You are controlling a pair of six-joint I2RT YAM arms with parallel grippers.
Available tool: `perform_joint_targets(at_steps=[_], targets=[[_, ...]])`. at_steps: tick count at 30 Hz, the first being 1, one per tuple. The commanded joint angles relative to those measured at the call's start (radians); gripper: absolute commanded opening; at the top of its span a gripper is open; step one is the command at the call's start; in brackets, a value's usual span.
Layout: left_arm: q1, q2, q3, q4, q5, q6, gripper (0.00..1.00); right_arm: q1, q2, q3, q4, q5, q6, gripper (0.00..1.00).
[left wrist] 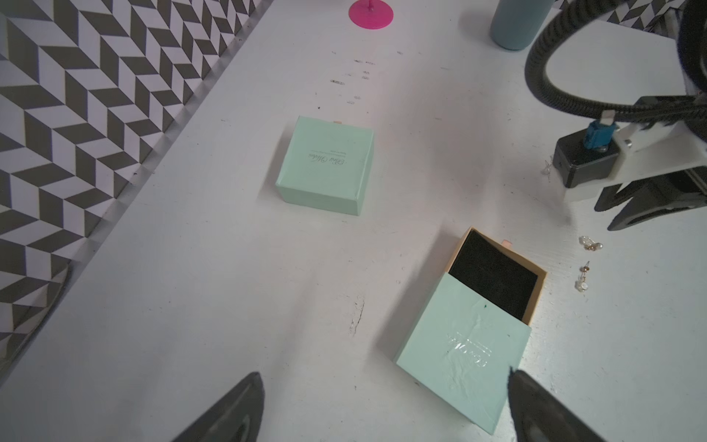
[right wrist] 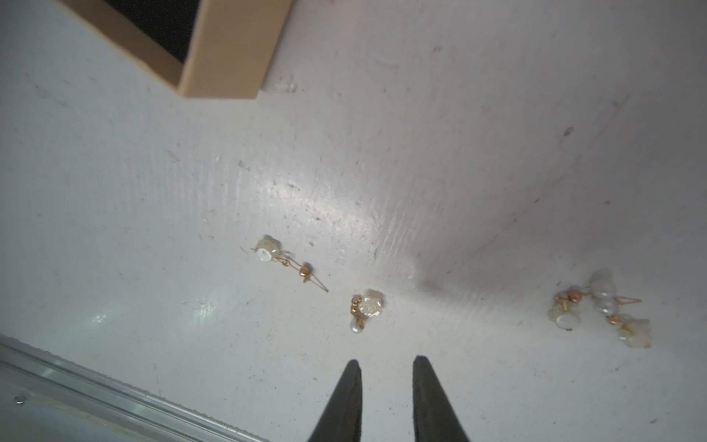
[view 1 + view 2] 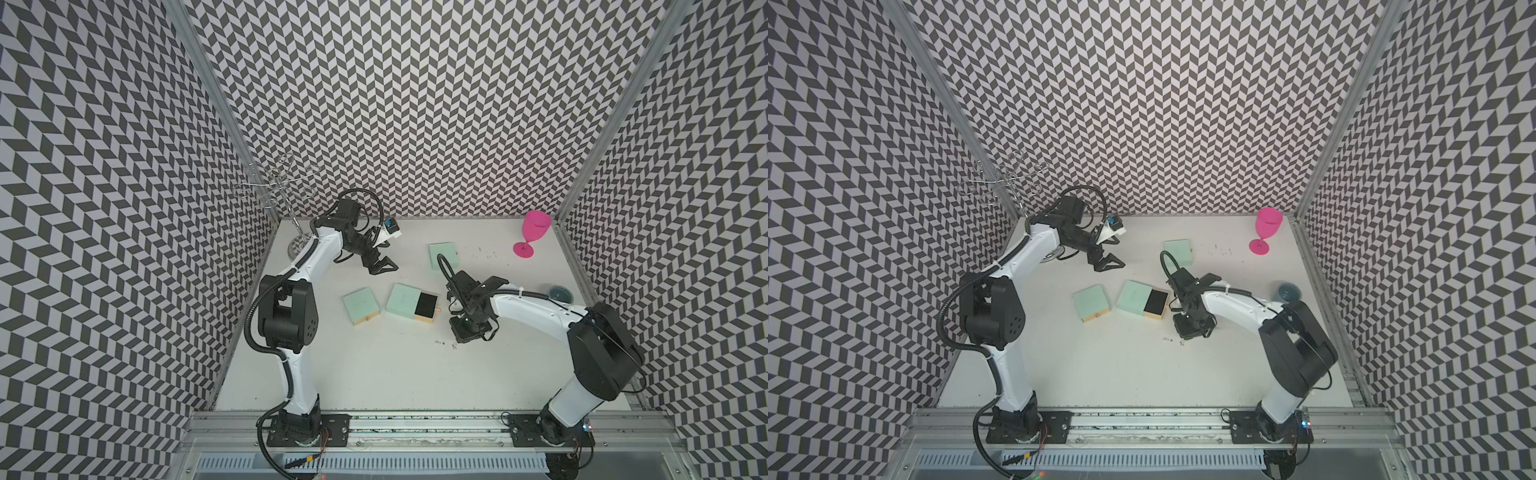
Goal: Place the earrings into the drawer-style jewelry box
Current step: Pick up the earring from the center of the board.
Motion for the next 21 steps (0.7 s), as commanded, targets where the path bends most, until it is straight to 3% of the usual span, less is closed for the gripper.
perform_joint_targets(at_steps=[1, 14, 21], targets=[[0.0, -0.046, -0.014, 0.007, 0.034, -0.011, 0.99, 0.044, 0.049, 0.034, -0.005, 0.027, 0.014, 0.26], [-0.001, -0.059, -0.051, 0.019, 0.018, -0.002, 1.0, 0.068, 0.124, 0.073, -0.043, 0.13, 0.046, 0.27], [-0.001, -0.061, -0.053, 0.021, 0.02, 0.0, 1.0, 0.07, 0.138, 0.082, -0.033, 0.123, 0.043, 0.27]])
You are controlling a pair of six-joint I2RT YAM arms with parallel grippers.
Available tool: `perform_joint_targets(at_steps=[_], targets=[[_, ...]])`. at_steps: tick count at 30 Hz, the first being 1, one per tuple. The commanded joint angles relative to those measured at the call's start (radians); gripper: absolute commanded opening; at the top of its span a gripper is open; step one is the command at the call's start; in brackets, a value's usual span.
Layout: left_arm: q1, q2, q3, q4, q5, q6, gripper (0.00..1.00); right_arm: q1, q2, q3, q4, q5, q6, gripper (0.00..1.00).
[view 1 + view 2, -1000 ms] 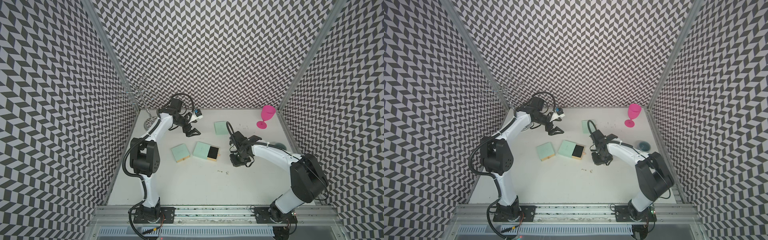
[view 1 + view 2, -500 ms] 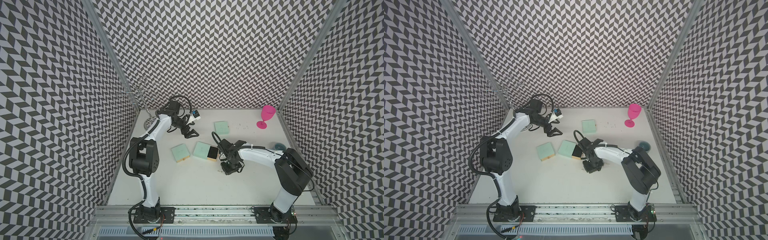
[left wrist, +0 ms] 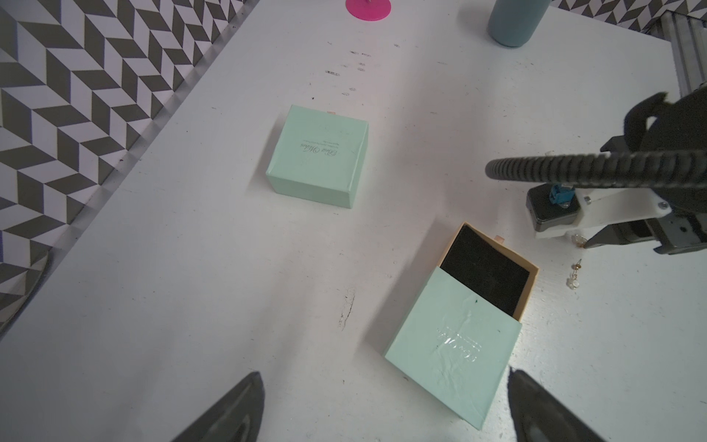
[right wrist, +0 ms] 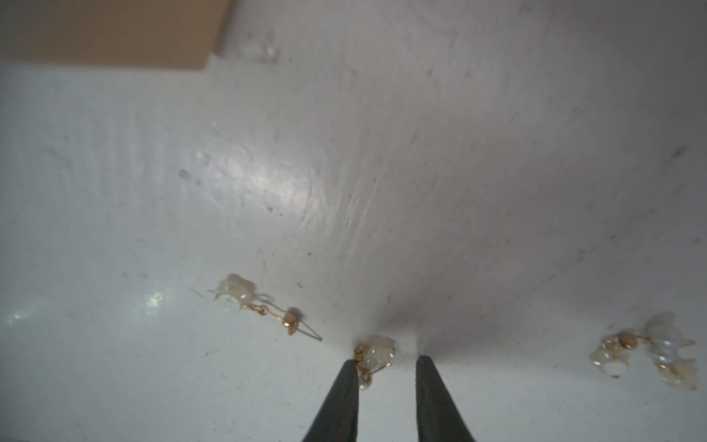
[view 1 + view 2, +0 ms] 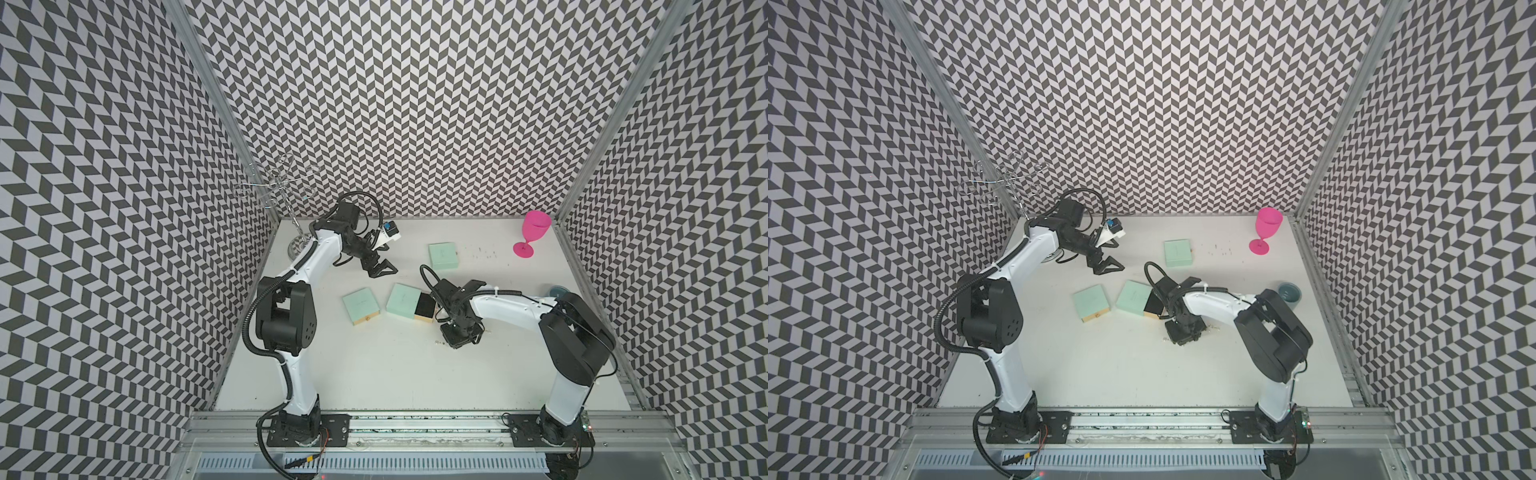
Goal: Place the earrings into the drawer-style jewelry box
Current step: Pick up the earring from the center of the board.
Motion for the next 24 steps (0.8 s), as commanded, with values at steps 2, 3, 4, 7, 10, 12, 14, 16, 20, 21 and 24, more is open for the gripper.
perform_joint_targets(at_steps=[2, 3, 4, 7, 10, 12, 14, 16, 20, 21, 24], targets=[[0.0, -0.034, -0.012, 0.006, 0.022, 0.012, 0.99, 0.009, 0.014, 0.023, -0.004, 0.011, 0.01, 0.27], [0.0, -0.035, -0.012, 0.008, 0.021, 0.012, 1.0, 0.009, 0.015, 0.021, -0.002, 0.01, 0.01, 0.27], [0.0, -0.034, -0.013, 0.008, 0.022, 0.011, 0.99, 0.01, 0.016, 0.019, 0.002, 0.006, 0.009, 0.26], [0.0, -0.034, -0.016, 0.009, 0.022, 0.012, 1.0, 0.013, 0.027, 0.009, 0.01, 0.006, 0.004, 0.26], [0.0, -0.035, -0.016, 0.01, 0.02, 0.014, 0.99, 0.013, 0.038, 0.008, 0.019, 0.006, -0.001, 0.24], [0.0, -0.036, -0.016, 0.009, 0.018, 0.015, 1.0, 0.013, 0.044, 0.009, 0.023, 0.007, -0.001, 0.22], [0.0, -0.038, -0.016, 0.009, 0.017, 0.018, 1.0, 0.013, 0.046, 0.008, 0.024, 0.009, -0.002, 0.21], [0.0, -0.037, -0.017, 0.008, 0.016, 0.018, 0.99, 0.013, 0.046, 0.008, 0.023, 0.017, -0.004, 0.2], [0.0, -0.036, -0.012, 0.008, 0.018, 0.019, 0.99, 0.013, 0.048, 0.02, 0.007, 0.044, -0.009, 0.19], [0.0, -0.036, -0.01, 0.008, 0.018, 0.018, 0.99, 0.012, 0.046, 0.023, 0.003, 0.051, -0.009, 0.19], [0.0, -0.036, -0.007, 0.008, 0.016, 0.02, 1.0, 0.009, 0.032, 0.028, -0.009, 0.069, -0.012, 0.18]])
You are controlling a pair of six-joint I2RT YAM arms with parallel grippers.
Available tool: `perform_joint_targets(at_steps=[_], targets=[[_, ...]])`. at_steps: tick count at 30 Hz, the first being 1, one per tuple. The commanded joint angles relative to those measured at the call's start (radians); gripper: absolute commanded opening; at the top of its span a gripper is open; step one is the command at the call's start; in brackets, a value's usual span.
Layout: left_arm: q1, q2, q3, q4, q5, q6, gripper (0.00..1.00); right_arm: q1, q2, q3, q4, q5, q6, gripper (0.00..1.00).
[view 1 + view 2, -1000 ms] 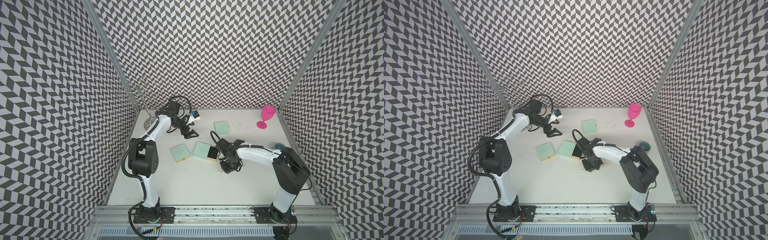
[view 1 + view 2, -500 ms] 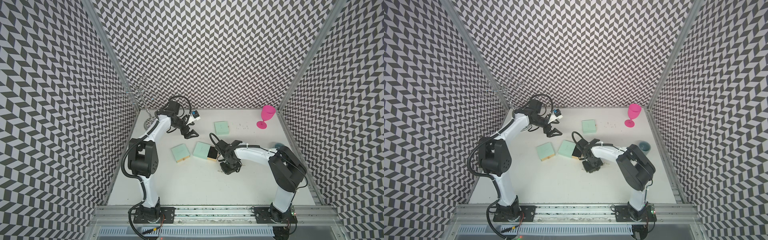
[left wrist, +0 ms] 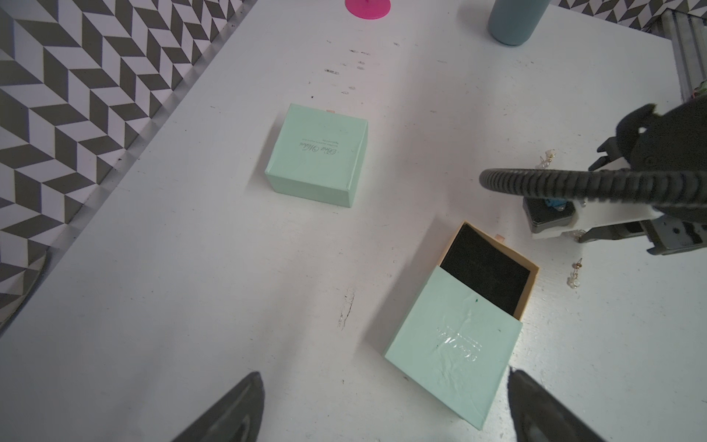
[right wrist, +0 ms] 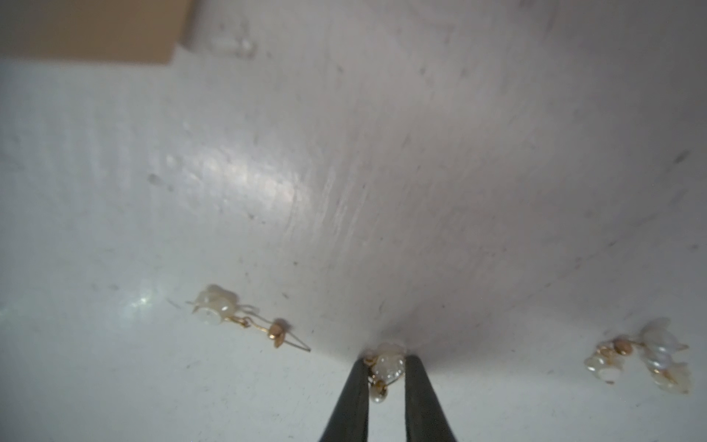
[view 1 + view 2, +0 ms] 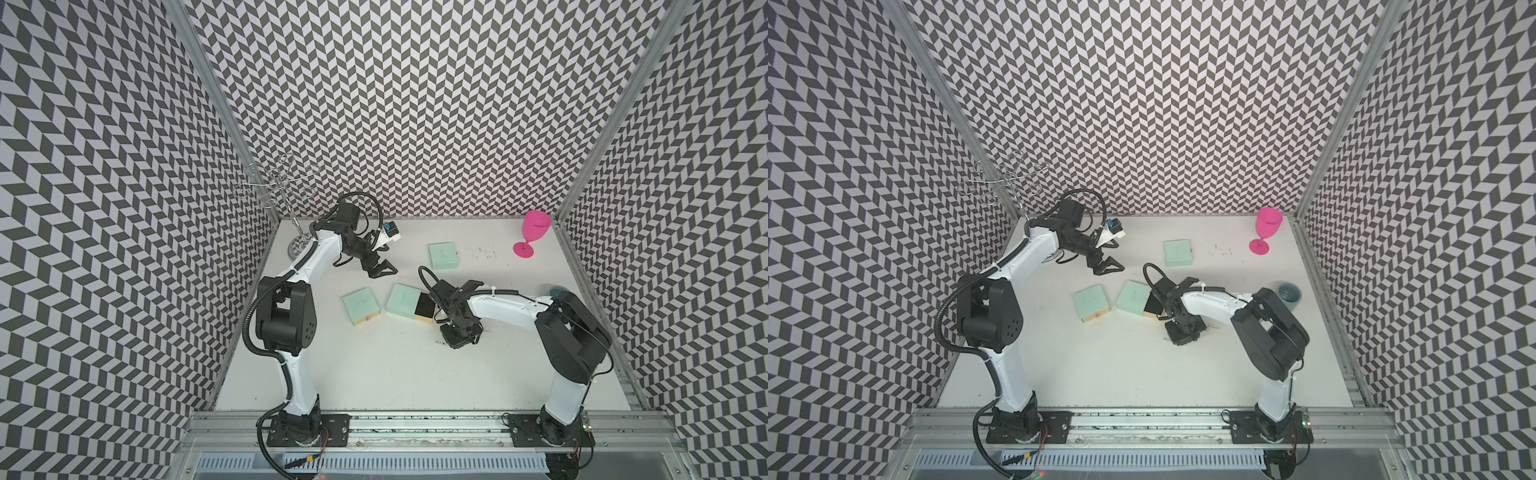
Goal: Place the earrings into the drawer-style jewelry box
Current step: Pick up the earring from the center of the board.
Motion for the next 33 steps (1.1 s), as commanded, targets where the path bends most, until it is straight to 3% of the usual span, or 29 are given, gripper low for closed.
perform_joint_targets(at_steps=[1, 21, 33], targets=[[0.0, -0.036, -0.001, 0.002, 0.017, 0.017, 1.0, 0.003, 0.007, 0.02, -0.005, 0.045, -0.006, 0.18], [-0.007, -0.041, -0.01, 0.002, 0.011, 0.019, 1.0, -0.051, -0.016, 0.18, -0.083, 0.053, -0.066, 0.18], [-0.011, -0.044, -0.034, 0.005, 0.021, 0.019, 1.0, -0.047, -0.085, 0.019, -0.045, -0.053, -0.004, 0.36]])
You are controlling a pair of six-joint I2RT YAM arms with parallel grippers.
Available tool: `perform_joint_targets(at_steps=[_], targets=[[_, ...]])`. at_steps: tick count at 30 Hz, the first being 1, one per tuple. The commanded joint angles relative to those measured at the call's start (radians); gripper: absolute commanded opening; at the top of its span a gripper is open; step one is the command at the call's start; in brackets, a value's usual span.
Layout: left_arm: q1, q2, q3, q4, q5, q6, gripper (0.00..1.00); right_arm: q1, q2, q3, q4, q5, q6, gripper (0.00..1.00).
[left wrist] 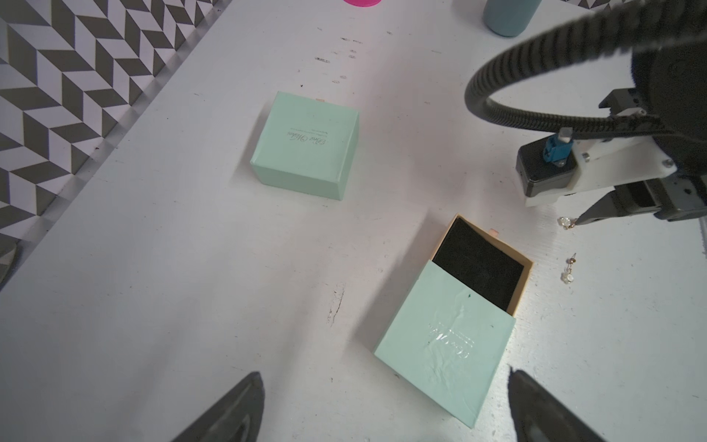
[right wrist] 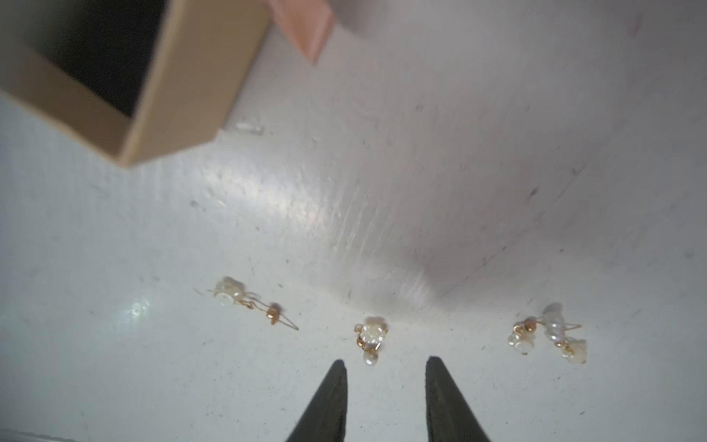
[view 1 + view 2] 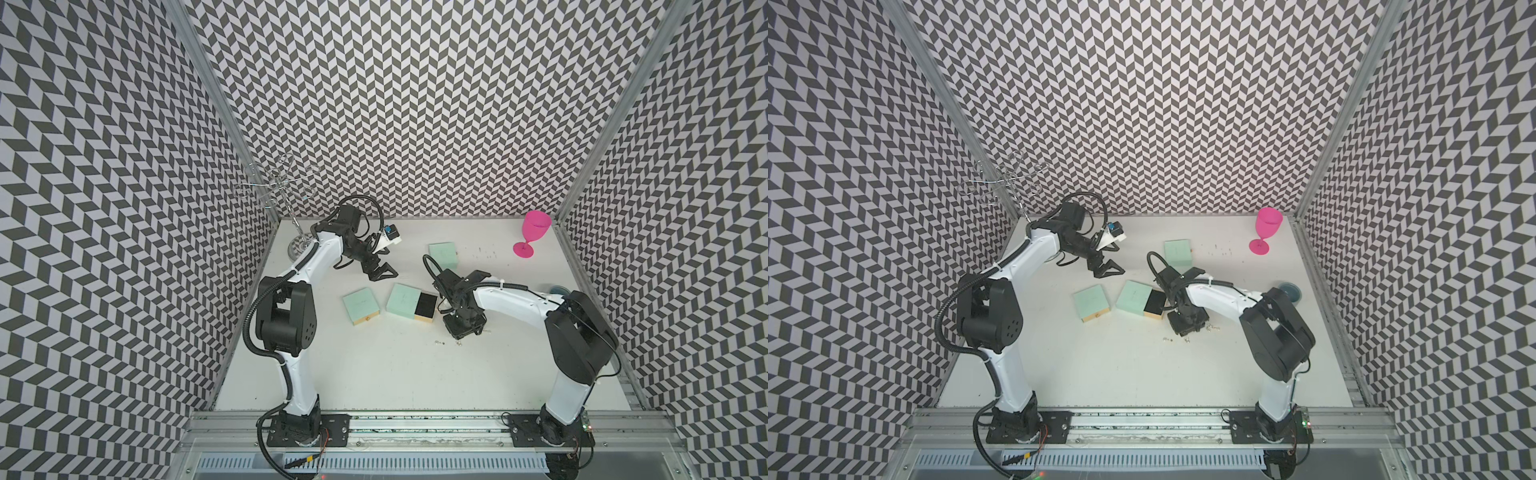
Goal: Place the earrings into the drawer-style jewelry box
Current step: Pick up the earring from the center of the board.
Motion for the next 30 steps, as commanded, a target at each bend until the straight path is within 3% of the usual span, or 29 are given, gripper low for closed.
perform_joint_targets(at_steps=[1, 30], targets=[[-0.006, -0.039, -0.003, 0.003, 0.023, 0.019, 1.0, 0.004, -0.052, -0.039, 0.029, -0.063, 0.044, 0.36], [-0.009, -0.04, -0.02, -0.002, 0.016, 0.03, 1.0, 0.017, 0.01, -0.107, 0.099, -0.051, 0.07, 0.24]])
